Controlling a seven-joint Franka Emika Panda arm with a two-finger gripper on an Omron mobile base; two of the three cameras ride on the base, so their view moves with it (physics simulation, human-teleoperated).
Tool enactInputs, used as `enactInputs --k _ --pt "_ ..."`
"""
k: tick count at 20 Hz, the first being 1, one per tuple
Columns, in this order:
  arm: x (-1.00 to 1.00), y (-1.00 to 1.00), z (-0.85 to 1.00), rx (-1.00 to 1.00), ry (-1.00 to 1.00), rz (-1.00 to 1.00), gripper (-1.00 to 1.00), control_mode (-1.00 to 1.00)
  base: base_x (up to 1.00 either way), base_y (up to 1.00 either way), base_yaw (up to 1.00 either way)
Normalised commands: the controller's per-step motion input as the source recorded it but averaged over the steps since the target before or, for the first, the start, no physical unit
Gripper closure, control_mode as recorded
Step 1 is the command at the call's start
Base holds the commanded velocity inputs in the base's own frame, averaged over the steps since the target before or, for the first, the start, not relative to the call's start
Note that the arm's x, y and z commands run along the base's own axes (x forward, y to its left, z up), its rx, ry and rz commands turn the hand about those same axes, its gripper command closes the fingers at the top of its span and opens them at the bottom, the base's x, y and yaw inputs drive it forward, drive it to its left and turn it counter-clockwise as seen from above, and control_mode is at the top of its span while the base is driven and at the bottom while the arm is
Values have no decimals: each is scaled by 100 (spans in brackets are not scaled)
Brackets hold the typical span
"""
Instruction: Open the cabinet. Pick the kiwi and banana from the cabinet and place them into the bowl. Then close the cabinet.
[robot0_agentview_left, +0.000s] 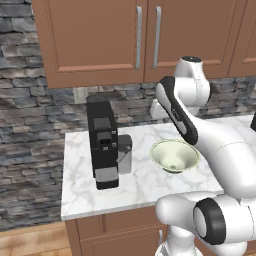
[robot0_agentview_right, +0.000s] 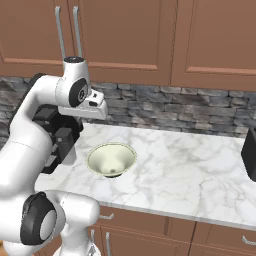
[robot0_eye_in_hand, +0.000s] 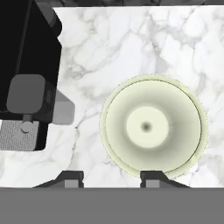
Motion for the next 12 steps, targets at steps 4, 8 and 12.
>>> enactInputs --k 4,8,12 --pt "12 0 0 0 0 0 -100 -100 0 0 0" --pt "5 20 6 0 0 0 -100 -100 0 0 0" --pt "-2 20 32 0 -9 6 -100 -100 0 0 0"
